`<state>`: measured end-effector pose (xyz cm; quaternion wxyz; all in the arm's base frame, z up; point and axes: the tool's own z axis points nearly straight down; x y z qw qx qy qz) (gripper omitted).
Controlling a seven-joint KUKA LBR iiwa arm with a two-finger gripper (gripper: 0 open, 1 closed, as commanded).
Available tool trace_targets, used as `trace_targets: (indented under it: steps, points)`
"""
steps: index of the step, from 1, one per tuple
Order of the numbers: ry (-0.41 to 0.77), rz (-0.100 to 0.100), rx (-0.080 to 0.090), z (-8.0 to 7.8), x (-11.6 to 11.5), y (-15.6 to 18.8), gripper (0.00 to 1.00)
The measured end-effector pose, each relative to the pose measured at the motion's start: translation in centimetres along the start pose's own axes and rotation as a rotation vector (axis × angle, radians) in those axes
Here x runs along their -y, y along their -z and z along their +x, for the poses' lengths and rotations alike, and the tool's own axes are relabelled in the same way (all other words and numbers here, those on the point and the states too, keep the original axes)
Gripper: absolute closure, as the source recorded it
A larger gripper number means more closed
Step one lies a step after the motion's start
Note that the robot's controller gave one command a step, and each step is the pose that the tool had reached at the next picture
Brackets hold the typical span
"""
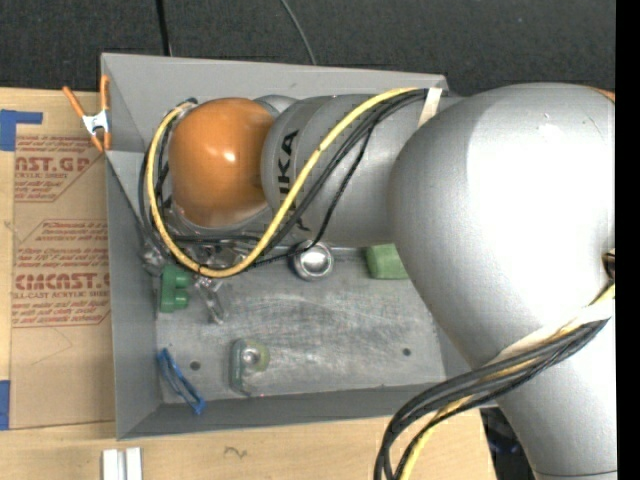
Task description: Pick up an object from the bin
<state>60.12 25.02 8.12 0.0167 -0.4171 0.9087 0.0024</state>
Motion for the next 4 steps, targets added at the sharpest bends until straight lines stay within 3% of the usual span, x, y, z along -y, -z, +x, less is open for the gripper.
trace_targets:
  steps: [1, 2, 3, 4]
  points:
    - [0.208, -0.008, -0.023, 0.9, -0.3, -0.8, 0.00]
    - [0.208, -0.011, -0.023, 0.9, -0.4, -0.9, 1.00]
    - [0.206, -0.011, -0.025, 0.7, -0.4, 2.1, 1.00]
    - [0.205, -0.008, -0.021, 0.1, -0.3, 10.3, 1.00]
